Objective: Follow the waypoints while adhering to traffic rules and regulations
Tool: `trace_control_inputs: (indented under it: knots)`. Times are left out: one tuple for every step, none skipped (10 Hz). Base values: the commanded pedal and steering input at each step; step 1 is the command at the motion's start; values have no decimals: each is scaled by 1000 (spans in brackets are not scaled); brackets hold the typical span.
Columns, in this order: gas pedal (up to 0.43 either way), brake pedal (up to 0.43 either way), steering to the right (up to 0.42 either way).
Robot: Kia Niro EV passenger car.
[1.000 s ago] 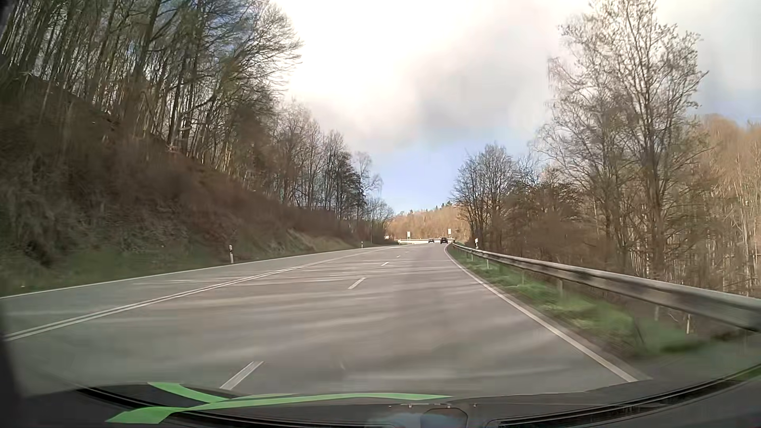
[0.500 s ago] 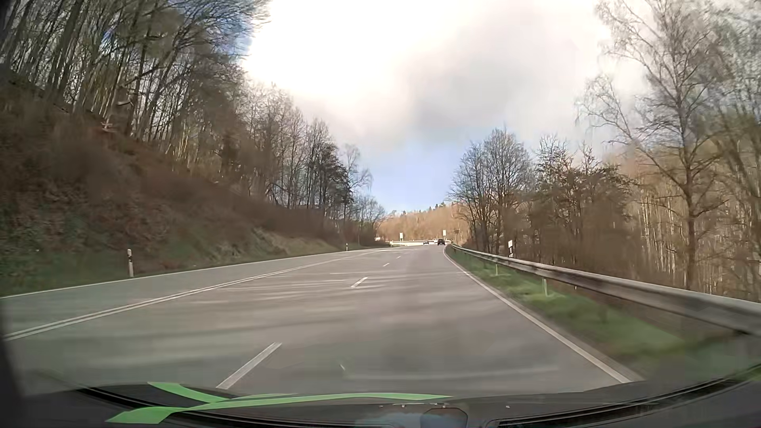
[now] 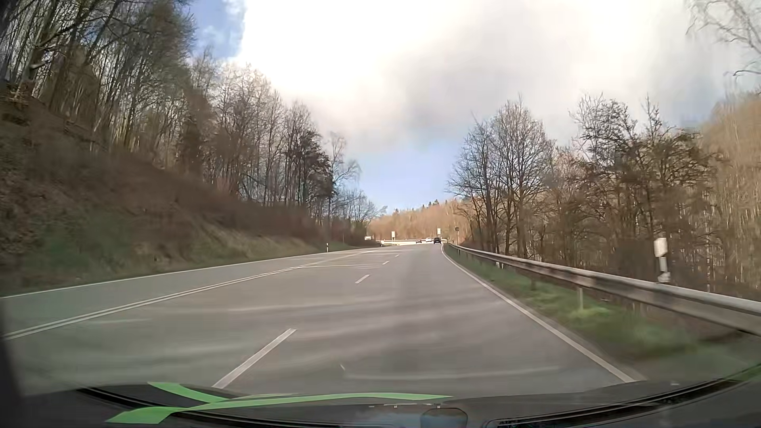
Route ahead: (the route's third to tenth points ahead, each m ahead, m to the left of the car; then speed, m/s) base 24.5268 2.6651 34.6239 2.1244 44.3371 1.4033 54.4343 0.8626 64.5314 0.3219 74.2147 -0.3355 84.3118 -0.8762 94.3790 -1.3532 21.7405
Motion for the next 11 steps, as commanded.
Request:
trace_control_inputs:
  knots:
    - [228, 0, 7]
    - [228, 0, 8]
    - [228, 0, 7]
    - [228, 0, 8]
    - [228, 0, 7]
    - [228, 0, 7]
    - [228, 0, 7]
    - [228, 0, 7]
    - [228, 0, 6]
    - [228, 0, 6]
    - [228, 0, 5]
